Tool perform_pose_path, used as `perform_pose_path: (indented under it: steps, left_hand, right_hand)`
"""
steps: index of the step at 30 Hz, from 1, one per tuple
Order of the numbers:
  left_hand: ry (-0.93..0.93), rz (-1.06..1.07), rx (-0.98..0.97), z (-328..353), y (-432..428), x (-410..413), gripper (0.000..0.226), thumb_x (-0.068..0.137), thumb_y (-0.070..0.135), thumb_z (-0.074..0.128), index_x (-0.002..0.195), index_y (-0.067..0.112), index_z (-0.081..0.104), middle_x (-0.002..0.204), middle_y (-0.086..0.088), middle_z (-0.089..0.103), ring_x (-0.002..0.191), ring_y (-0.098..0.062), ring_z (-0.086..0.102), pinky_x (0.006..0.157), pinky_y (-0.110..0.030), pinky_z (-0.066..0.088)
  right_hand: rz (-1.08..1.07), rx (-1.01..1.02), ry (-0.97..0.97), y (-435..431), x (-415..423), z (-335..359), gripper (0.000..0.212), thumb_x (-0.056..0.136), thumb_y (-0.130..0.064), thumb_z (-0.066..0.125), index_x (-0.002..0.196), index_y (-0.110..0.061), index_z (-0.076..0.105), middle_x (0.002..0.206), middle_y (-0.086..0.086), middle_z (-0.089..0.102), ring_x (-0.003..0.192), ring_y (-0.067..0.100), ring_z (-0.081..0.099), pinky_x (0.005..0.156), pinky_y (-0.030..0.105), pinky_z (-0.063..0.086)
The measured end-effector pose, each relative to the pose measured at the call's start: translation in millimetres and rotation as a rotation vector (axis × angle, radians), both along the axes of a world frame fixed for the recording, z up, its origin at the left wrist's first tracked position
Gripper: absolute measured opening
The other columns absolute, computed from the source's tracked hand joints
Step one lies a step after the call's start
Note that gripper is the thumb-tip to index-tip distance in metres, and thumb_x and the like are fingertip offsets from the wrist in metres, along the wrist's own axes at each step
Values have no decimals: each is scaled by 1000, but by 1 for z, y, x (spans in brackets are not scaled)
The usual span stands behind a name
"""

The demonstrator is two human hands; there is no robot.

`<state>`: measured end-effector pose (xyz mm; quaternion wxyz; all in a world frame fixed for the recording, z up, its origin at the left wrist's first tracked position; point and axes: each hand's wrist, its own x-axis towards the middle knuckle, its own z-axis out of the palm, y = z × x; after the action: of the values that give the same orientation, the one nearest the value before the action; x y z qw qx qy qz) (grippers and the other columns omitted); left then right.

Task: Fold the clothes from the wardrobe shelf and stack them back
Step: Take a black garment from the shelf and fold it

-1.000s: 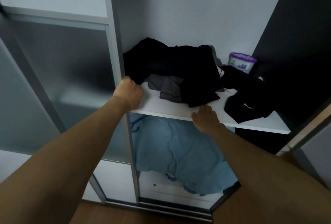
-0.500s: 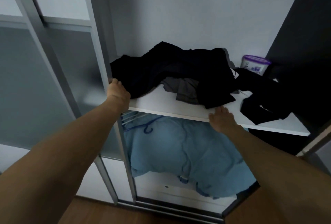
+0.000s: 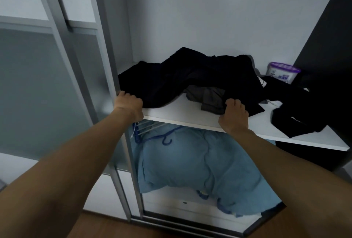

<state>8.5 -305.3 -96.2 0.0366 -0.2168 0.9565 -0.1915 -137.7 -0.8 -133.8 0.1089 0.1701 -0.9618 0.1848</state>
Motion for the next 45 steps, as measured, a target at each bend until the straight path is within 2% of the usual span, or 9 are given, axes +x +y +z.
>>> perform_pose_path:
  steps: [8, 14, 21, 28, 32, 36, 39, 42, 45]
  left_hand:
    - [219, 112, 401, 0, 7, -2, 18, 83, 21, 51, 91, 17, 66, 75, 1, 53, 66, -19, 51, 67, -34, 37]
    - [301, 189, 586, -8, 9, -15, 22, 88, 33, 53, 90, 19, 71, 89, -2, 67, 82, -24, 61, 70, -33, 43]
    - [148, 352, 1372, -8, 19, -41, 37, 100, 41, 49, 110, 12, 68, 94, -2, 79, 89, -16, 73, 79, -30, 55]
    - [473, 564, 2102, 3, 59, -104, 86, 90, 71, 47, 120, -9, 48, 116, -26, 69, 96, -31, 72, 81, -39, 59]
    - [535, 536, 2170, 12, 85, -126, 66, 94, 56, 55, 134, 4, 50, 129, -23, 60, 112, -38, 64, 98, -48, 53]
    - [543, 497, 2057, 13, 102, -122, 22, 99, 27, 57, 99, 7, 63, 91, -10, 67, 75, -24, 66, 57, -30, 57]
    - [594, 519, 1918, 3, 98, -100, 9, 95, 6, 54, 89, 3, 60, 87, -14, 63, 72, -26, 63, 60, -36, 54]
    - [649, 454, 1865, 0, 81, -70, 21, 92, -8, 47, 103, 2, 61, 92, -17, 66, 77, -29, 65, 58, -35, 57]
    - [505, 345, 1841, -4, 64, -34, 45, 89, -17, 44, 122, 7, 63, 112, -17, 68, 101, -33, 66, 79, -38, 58]
  right_hand:
    - [264, 178, 187, -79, -18, 34, 66, 87, -18, 64, 146, -14, 35, 154, 14, 31, 141, 35, 31, 113, 53, 29]
    - [409, 342, 283, -126, -55, 51, 66, 90, -20, 62, 148, -20, 33, 158, 11, 28, 147, 31, 22, 118, 56, 19]
    - [377, 280, 77, -129, -125, 48, 39, 101, -27, 49, 139, -19, 52, 137, 11, 56, 125, 34, 51, 109, 55, 34]
    - [600, 141, 218, -84, -111, 57, 26, 99, -15, 49, 108, -9, 73, 104, 11, 72, 90, 30, 65, 73, 38, 53]
    - [772, 236, 199, -55, -65, 52, 24, 96, -17, 50, 84, -11, 70, 79, -3, 66, 75, 20, 62, 57, 32, 37]
    - [881, 267, 72, -52, -6, 41, 32, 96, -26, 53, 65, -28, 45, 60, -14, 42, 63, 15, 50, 61, 32, 32]
    - [981, 314, -165, -48, 14, 48, 22, 95, -25, 50, 75, -25, 59, 62, -12, 54, 58, 4, 53, 59, 29, 39]
    - [940, 265, -145, -48, 9, 68, 26, 93, -31, 49, 105, -31, 72, 96, -17, 73, 85, -2, 65, 80, 30, 54]
    - [638, -89, 55, -66, -10, 89, 22, 93, -34, 52, 97, -32, 74, 96, -14, 73, 88, 9, 67, 82, 35, 56]
